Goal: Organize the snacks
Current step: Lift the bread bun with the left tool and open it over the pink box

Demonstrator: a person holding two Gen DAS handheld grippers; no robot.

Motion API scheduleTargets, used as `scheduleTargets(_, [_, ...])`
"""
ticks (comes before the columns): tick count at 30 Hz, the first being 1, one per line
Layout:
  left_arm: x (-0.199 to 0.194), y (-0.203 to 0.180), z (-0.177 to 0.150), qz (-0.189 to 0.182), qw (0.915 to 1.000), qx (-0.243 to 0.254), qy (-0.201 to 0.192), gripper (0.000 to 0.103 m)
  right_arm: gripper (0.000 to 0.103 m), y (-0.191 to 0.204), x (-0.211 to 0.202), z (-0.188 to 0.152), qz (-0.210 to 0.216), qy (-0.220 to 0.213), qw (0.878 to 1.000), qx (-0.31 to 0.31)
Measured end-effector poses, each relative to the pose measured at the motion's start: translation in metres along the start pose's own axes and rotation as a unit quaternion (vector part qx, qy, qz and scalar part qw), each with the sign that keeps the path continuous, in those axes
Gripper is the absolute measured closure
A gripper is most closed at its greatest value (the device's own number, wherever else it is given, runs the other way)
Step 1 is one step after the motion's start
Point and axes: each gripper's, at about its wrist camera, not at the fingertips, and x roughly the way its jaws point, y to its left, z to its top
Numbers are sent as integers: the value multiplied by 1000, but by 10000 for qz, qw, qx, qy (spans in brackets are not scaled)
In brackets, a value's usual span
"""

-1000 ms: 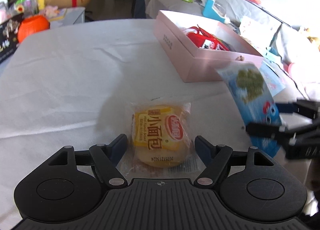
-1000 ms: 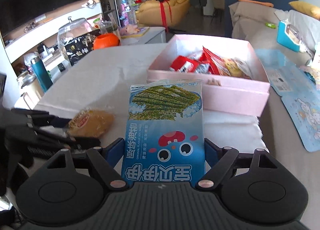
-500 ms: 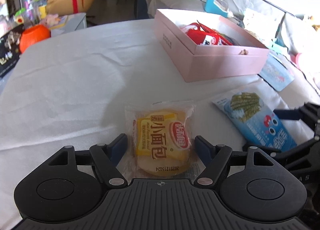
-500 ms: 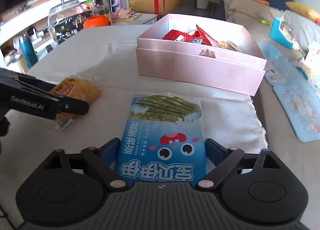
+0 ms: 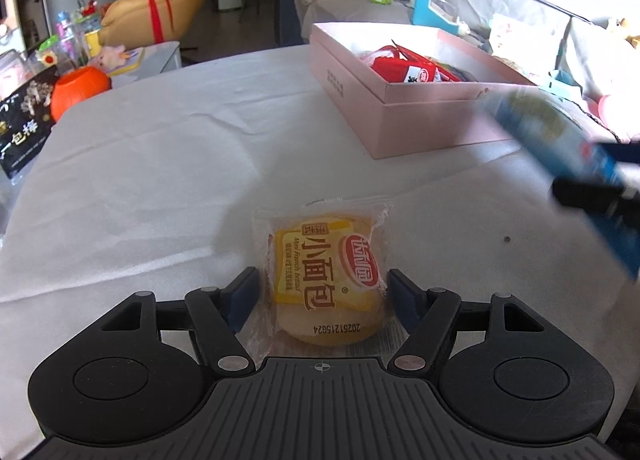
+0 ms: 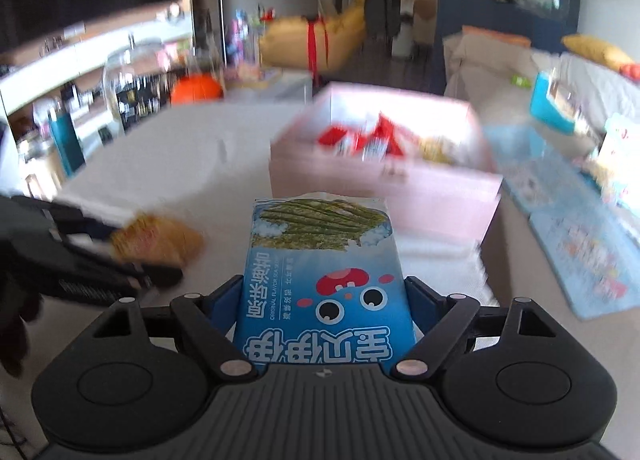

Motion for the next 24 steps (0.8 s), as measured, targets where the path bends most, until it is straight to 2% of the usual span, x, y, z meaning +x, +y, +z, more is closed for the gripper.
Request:
scheduleTargets(2, [-2, 1, 1, -27, 10000, -6, 19, 31, 19, -3, -10, 7, -104, -182, 9998, -2])
scheduleTargets(3, [-4, 3, 2, -101, 9999, -60, 6, 42, 19, -6, -14, 10, -193, -270, 9994, -1])
scheduleTargets(5, [-12, 9, 10, -452, 9985, -285, -137, 44, 19, -11, -20, 13, -320, -382, 9988, 22])
scheduleTargets(7, [-26, 13, 28, -691, 9956, -424, -460, 44, 19, -17, -28, 16, -423, -482, 9979, 96])
scheduleTargets(10, [-54, 10, 74, -774, 9903, -296, -1112, 44, 19, -26, -38, 23, -567, -670, 9960, 176])
scheduleTargets(12, [-69, 4, 111, -901, 9836, -233, -1545, 44, 19, -31, -45, 27, -639, -798, 9946, 201])
scheduleTargets(15, [-72, -3, 171, -1389, 9694, -433, -1979, 44, 19, -34, -49, 35, -680, -913, 9932, 232])
scheduleTargets(17, [-48, -6, 206, -1910, 9627, -619, -1811, 41, 18, -34, -48, 41, -671, -946, 9929, 245])
scheduleTargets(18, [-31, -9, 218, -2018, 9642, -611, -1607, 40, 18, -34, -46, 43, -645, -944, 9931, 250])
scheduleTargets(19, [-8, -13, 225, -1944, 9696, -583, -1364, 44, 18, -35, -43, 45, -619, -915, 9935, 264])
scheduleTargets(21, [19, -16, 223, -1636, 9784, -500, -1162, 45, 18, -37, -33, 46, -639, -760, 9945, 339])
scheduleTargets(22, [28, -16, 216, -1571, 9796, -500, -1146, 45, 18, -39, -30, 46, -673, -684, 9947, 369])
scheduleTargets(24, [36, -7, 201, -1716, 9757, -669, -1183, 45, 18, -43, -24, 43, -717, -581, 9949, 401])
